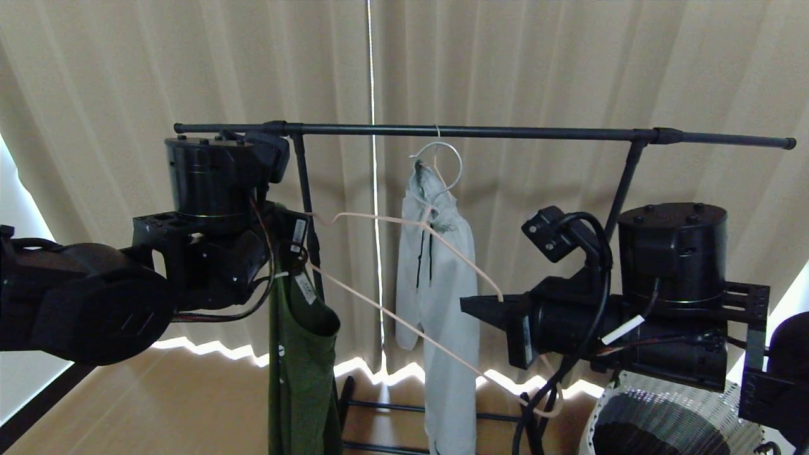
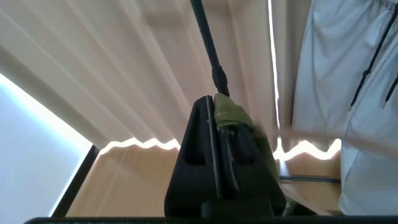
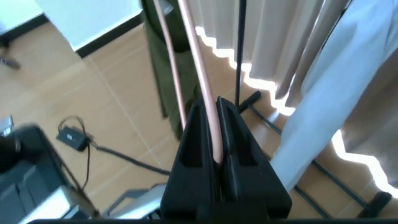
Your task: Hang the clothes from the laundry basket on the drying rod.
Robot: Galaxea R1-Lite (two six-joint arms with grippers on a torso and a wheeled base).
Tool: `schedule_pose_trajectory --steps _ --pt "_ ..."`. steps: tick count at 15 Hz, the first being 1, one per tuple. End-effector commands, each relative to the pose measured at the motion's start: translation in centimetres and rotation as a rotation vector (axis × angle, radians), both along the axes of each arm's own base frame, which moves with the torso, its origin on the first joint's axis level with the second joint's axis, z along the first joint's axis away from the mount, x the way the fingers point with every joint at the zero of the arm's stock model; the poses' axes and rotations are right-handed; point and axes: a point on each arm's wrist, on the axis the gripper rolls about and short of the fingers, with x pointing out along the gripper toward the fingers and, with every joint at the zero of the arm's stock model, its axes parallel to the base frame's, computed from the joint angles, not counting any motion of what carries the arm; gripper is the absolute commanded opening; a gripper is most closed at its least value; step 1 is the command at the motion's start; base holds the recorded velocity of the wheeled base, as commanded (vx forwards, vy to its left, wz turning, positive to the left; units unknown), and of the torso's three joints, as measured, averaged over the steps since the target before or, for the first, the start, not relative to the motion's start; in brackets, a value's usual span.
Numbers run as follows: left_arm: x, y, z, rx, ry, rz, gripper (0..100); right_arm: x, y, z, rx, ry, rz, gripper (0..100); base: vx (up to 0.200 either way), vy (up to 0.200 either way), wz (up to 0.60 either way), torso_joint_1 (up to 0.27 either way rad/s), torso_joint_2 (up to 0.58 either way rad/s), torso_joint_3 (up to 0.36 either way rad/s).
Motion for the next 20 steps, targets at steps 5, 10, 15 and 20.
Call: schedule_pose_trajectory --steps 5,10,15,20 --pt "-0.7 -0.4 0.5 -0.004 -0.009 -0.021 0 2.5 2.7 -1.9 -0.035 0.032 -0.005 0 0.0 0.0 0.0 0.0 0.0 0.0" --pt "-3.6 -1.1 2.4 -0.023 -0.031 -0.087 0 3.9 3.9 -2.3 -0.037 0.027 -0.015 0 0.0 0.0 0.0 0.0 0.0 0.0" --pt "-6.5 -2.9 3.0 -0.035 -0.045 -0.198 0 4.1 5.5 -2.2 -0.009 0.035 -0.001 0 0.0 0.0 0.0 0.0 0.0 0.0" --pt "-7.8 -4.3 2.6 -0.045 -0.025 -0.305 0 4.2 5.9 -2.0 -0.003 0.028 -0.002 0 0.0 0.0 0.0 0.0 0.0 0.0"
